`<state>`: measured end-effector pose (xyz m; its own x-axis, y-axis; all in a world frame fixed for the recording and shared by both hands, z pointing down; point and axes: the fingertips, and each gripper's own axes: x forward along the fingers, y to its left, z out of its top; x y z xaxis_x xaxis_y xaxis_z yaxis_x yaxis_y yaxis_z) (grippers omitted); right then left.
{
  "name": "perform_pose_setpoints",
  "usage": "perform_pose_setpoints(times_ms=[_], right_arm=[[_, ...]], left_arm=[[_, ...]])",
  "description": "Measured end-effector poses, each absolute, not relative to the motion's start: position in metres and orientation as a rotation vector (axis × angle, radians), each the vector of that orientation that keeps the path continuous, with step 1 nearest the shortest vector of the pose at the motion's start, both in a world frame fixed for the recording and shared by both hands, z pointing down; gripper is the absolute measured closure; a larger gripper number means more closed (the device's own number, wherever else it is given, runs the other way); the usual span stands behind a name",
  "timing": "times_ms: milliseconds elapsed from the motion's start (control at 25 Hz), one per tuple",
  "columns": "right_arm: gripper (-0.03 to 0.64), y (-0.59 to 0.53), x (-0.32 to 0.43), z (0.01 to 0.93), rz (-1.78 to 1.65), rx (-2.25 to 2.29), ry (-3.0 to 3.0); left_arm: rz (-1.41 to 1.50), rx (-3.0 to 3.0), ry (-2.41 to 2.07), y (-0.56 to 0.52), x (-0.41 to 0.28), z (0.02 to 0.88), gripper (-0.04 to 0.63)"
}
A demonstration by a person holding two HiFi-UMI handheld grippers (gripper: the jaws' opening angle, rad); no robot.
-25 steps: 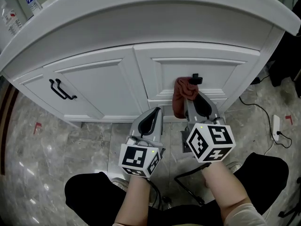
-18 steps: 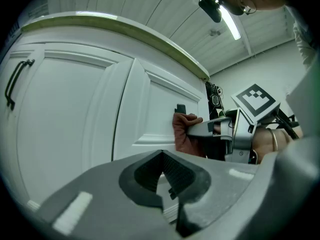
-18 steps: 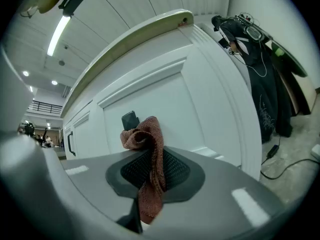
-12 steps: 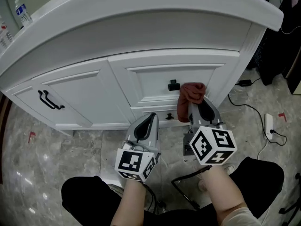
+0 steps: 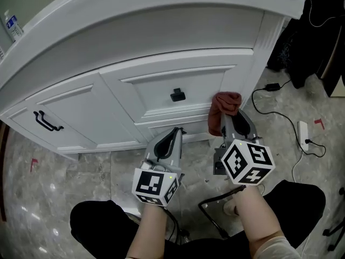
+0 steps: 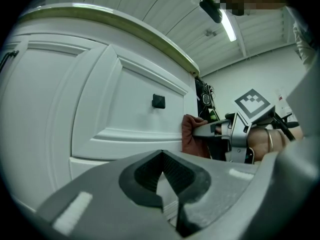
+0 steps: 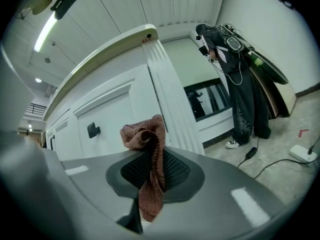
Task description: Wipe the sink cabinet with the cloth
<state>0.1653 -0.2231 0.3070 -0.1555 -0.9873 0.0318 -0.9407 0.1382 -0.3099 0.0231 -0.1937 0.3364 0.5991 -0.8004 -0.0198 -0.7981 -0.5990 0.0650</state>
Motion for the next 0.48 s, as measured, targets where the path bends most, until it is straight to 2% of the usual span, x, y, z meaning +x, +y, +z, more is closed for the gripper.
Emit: perform_pose_setpoints(times_ms=[240, 480], right_arm=[[0.54, -0.218, 0.195, 0.314, -0.409, -1.988, 2.139], [0.54, -0.207, 0.162, 0.325, -0.398, -1.886, 2.189]], left_arm=[[-0.057, 2.751, -1.376, -0.194, 0.025, 0.345, 0.595], [-0.046, 2.718, -1.411, -0.193, 0.004, 0.353, 0.595]])
